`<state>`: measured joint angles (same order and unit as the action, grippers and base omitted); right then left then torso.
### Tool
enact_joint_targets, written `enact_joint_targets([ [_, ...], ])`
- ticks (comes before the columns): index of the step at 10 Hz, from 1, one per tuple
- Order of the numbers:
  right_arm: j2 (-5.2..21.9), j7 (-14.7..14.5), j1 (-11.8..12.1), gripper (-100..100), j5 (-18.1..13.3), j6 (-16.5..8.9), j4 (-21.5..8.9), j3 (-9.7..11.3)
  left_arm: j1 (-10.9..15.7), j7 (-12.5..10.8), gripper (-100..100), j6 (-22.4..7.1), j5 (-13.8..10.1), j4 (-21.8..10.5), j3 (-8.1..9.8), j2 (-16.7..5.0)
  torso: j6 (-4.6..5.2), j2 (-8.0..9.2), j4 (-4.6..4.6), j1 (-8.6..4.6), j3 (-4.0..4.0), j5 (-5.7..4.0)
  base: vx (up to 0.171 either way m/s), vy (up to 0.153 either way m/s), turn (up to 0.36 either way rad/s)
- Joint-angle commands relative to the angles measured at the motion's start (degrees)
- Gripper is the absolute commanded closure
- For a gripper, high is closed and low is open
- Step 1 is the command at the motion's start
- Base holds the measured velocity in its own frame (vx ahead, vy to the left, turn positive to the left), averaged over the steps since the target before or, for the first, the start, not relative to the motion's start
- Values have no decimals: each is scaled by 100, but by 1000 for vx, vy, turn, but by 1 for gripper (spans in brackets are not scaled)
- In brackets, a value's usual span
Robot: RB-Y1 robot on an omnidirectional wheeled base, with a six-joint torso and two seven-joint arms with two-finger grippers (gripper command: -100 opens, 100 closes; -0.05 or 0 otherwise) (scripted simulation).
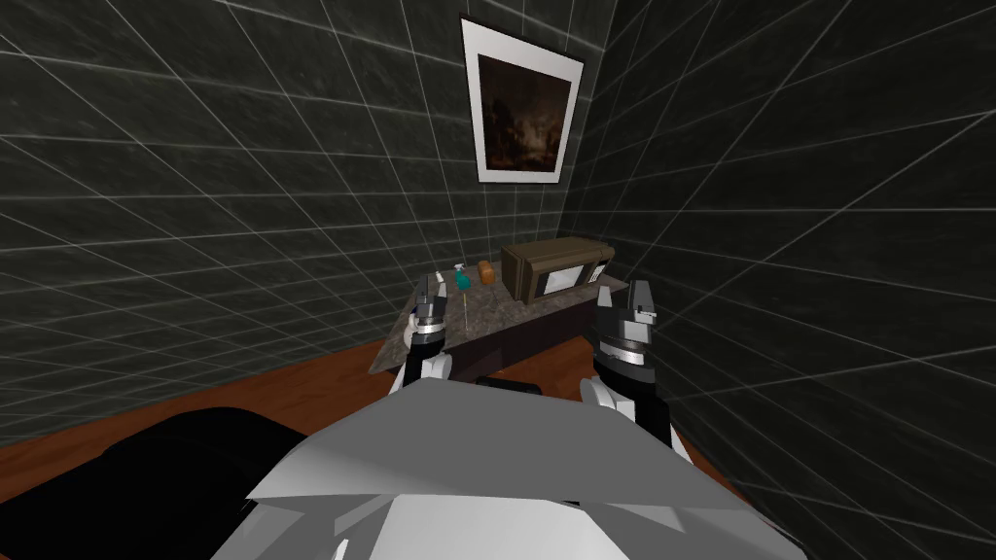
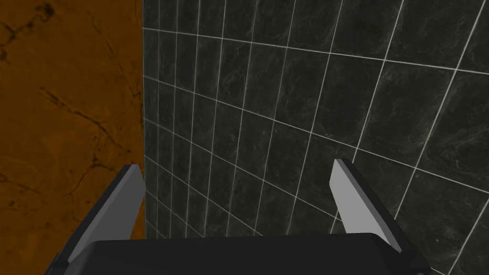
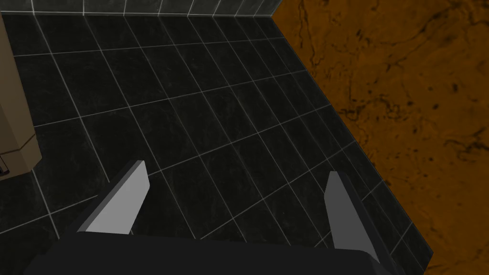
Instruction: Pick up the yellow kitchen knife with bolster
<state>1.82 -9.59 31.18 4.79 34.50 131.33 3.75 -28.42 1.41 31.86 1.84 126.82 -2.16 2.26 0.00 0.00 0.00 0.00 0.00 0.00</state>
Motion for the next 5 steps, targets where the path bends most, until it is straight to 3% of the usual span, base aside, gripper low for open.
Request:
enact_joint_targets([
  [1,0,0,0,0,0,0,0,0,51,60,-100,-124,-88,-53,14,-284,0,0,0,0,0,0,-49,-32,-41],
  [5,0,0,-1,0,0,0,0,0,239,297,-100,-609,-435,-258,59,-887,0,37,9,-9,22,-2,-95,-35,-51],
])
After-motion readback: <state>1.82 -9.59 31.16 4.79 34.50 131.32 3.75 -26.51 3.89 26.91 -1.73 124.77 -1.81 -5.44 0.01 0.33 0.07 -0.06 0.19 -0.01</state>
